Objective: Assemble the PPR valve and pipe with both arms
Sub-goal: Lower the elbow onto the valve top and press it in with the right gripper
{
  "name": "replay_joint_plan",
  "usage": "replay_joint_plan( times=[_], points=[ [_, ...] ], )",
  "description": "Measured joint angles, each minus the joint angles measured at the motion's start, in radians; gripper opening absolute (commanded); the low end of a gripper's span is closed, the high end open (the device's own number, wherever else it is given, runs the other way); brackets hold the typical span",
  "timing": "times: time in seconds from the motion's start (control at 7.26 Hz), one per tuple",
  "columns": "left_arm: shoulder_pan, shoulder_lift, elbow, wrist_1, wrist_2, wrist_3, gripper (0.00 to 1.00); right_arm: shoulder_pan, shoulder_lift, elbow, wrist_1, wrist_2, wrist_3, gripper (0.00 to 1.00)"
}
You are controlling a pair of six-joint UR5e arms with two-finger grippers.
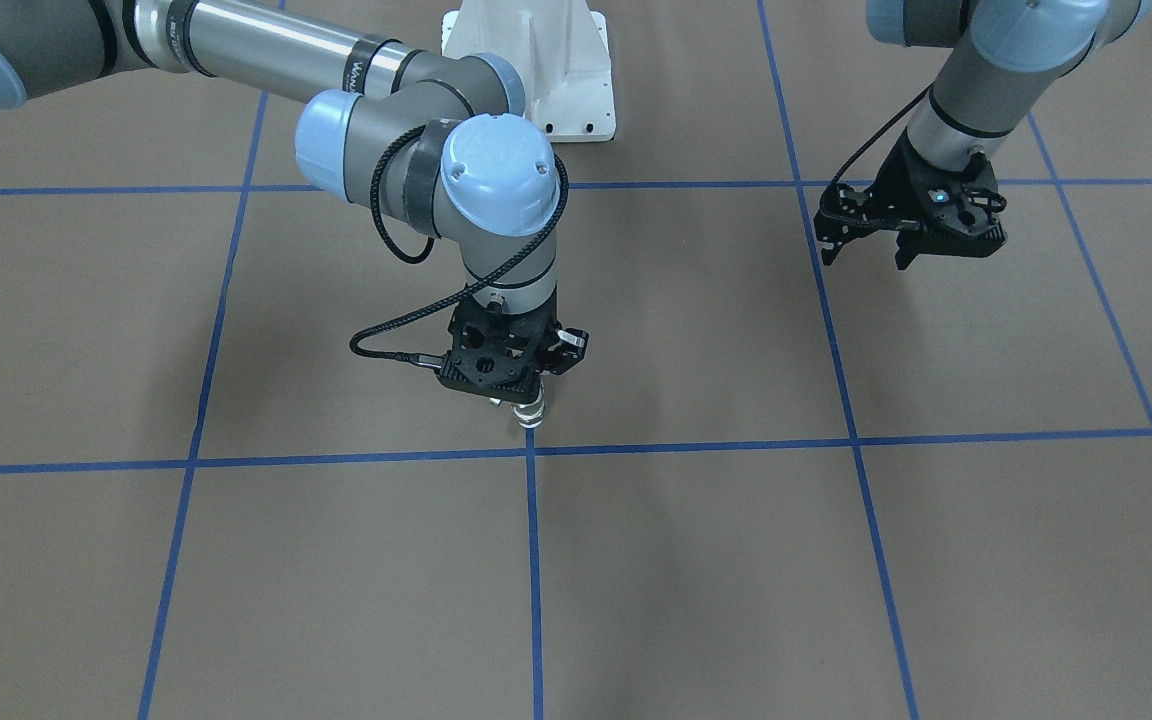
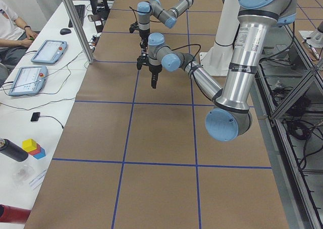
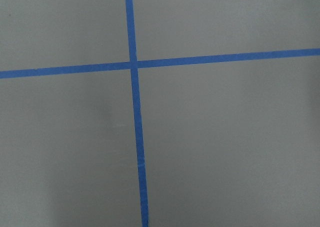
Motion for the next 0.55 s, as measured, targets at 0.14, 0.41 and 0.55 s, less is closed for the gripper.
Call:
replay_joint_plan(
  times=[0.14, 0.41, 0.55],
  points=[
    [0.0, 0.0, 0.0, 0.0, 0.0, 0.0, 0.89, 0.0, 0.001, 0.0, 0.0, -0.001, 0.0, 0.0],
    [0.0, 0.0, 0.0, 0.001, 0.0, 0.0, 0.89, 0.0, 0.0, -0.002, 0.0, -0.003, 0.0, 0.11],
    [0.0, 0.0, 0.0, 0.001, 0.0, -0.001, 0.89, -0.001, -0.001, -0.004, 0.001, -0.003, 0.0, 0.24]
  ],
)
